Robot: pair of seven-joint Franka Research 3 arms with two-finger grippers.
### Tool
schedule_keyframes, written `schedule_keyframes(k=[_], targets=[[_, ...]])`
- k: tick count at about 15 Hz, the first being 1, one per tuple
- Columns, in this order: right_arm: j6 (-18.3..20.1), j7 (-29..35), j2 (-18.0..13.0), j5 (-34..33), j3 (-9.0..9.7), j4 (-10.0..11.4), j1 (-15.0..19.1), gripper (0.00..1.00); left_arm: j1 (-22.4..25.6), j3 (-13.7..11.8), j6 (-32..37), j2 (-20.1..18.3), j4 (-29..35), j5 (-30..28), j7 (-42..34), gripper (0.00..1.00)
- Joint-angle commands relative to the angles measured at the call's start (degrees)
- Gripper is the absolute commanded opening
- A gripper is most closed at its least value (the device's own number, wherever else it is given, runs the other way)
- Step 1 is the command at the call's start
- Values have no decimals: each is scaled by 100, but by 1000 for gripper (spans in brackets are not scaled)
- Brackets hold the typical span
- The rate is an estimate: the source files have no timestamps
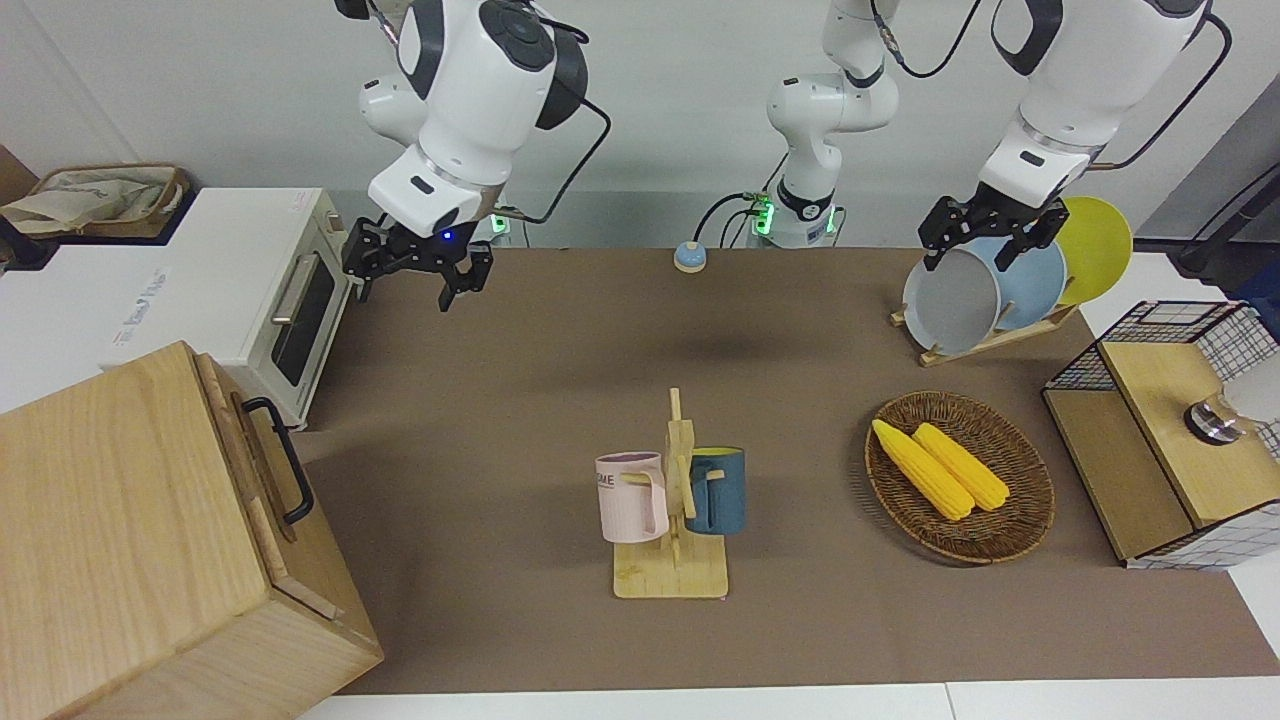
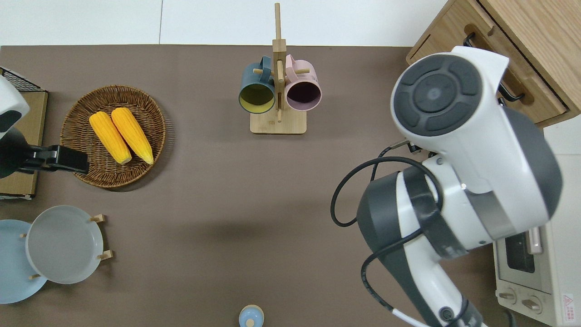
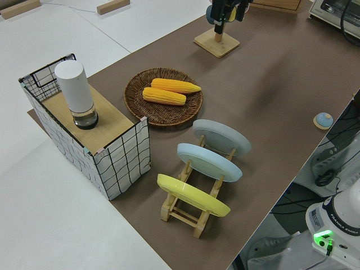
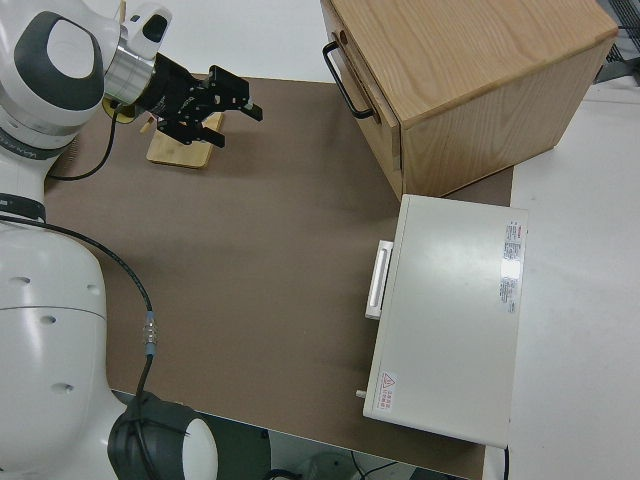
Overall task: Slide drawer open with right arm
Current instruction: 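Raise the right arm and swing the right gripper toward the drawer handle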
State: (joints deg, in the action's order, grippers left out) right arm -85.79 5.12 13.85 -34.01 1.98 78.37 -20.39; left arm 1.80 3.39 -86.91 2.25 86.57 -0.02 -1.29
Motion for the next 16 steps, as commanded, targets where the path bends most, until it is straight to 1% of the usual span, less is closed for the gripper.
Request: schedule_keyframes(k=[1,3,4,7,8,10,11,12,14,16], targets=[[-43,-64,354,-1210,-31,2,-333,983,31,39,113,65,-140,98,-56,993],[-209,-20,477,-1816,-14,151,-439,983,31,39,113,65,-149,98,-56,993],[-349,6,504,-2133,-14,282,-474,983,31,39,113,65,-140,98,-56,993],[-868,182,557,-2968,-14,739,-466,983,31,39,113,65,-149,98,-56,993],[-1035,243,566,-3249,-14,941,-457,983,31,39,113,65,-149,98,-56,993],[-1325,663,601,-3899,-22,1293,-404,981,31,39,113,65,-140,98,-56,993],[-1379,831,653,-4233,-31,1434,-378,981,31,39,113,65,-149,98,-56,993],[-1379,963,723,-4480,-48,1479,-369,979,31,39,113,65,-140,98,-56,993],[-1388,1262,916,-4736,-101,1470,-360,973,31,39,113,65,-149,98,-56,993],[-1466,1735,1083,-5043,-276,1479,-273,973,31,39,113,65,-140,98,-56,993]])
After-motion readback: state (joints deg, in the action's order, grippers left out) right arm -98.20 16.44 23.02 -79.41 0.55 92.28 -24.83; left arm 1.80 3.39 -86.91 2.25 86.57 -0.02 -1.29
